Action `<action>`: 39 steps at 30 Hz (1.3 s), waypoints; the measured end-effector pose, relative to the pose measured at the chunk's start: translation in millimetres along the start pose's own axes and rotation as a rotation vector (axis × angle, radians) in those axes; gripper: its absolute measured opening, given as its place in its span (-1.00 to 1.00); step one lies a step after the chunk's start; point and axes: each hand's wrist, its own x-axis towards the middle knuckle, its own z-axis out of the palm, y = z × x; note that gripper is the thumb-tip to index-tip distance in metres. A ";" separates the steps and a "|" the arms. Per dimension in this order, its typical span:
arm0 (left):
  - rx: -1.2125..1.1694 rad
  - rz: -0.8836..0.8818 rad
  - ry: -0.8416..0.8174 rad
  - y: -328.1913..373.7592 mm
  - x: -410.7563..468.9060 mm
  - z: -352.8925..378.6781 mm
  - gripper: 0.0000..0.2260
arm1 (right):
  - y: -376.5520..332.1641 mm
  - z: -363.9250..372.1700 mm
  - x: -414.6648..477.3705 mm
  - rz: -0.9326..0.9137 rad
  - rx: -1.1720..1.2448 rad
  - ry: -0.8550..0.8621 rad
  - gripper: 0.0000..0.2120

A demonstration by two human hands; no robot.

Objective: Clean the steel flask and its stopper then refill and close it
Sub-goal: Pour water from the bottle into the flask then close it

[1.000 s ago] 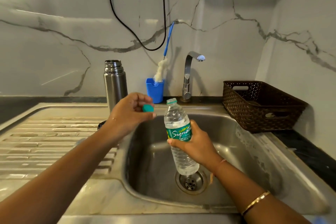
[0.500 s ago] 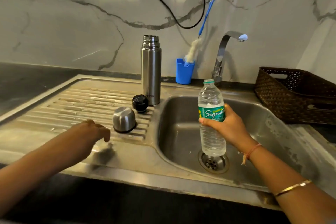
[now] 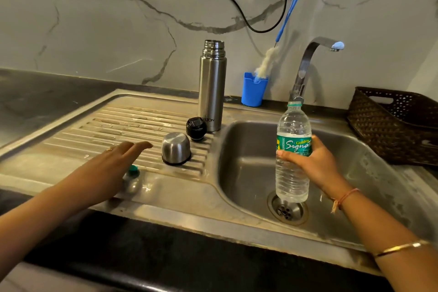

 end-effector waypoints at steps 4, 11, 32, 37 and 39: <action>-0.132 -0.042 -0.042 -2.5 -1.3 -5.2 -0.19 | -0.9 -1.4 -0.1 0.005 0.015 0.009 -0.54; -0.264 -0.132 0.150 6.7 18.9 -30.9 -0.35 | -2.9 -4.4 -0.4 0.020 0.064 0.030 -0.57; -1.093 -0.392 0.055 92.3 223.6 -61.7 -0.04 | 3.1 -10.6 9.5 0.034 0.144 0.127 -0.59; -1.124 -0.347 0.040 108.1 230.9 -51.9 -0.27 | 6.6 -11.5 14.0 0.040 0.165 0.138 -0.59; -1.117 -0.332 0.074 115.9 230.7 -49.9 -0.30 | 8.4 -11.6 15.9 0.049 0.168 0.150 -0.59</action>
